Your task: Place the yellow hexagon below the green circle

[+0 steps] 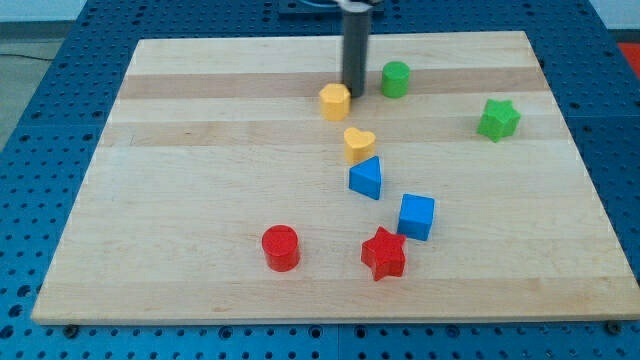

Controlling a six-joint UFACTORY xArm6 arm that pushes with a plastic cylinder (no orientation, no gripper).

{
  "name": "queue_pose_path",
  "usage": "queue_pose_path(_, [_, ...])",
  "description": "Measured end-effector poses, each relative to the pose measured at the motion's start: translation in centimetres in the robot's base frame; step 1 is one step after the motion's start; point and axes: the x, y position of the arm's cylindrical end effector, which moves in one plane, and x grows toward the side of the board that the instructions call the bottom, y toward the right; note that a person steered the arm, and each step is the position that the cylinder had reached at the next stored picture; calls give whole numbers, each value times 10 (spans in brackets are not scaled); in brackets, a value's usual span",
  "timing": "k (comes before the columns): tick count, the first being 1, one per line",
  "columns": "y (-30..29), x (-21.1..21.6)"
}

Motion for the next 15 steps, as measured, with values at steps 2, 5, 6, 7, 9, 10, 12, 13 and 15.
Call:
queue_pose_path(2, [-46,2])
queue_pose_path(5, [-138,-1])
queue_pose_path(6, [-130,-29])
queue_pose_path(7, [-125,-67])
queue_pose_path(9, [-125,-74])
queue_pose_path(10, [-125,-75])
queue_pose_path(12, [-51,-80])
queue_pose_path(13, [48,-80])
queue_pose_path(15, [107,-4])
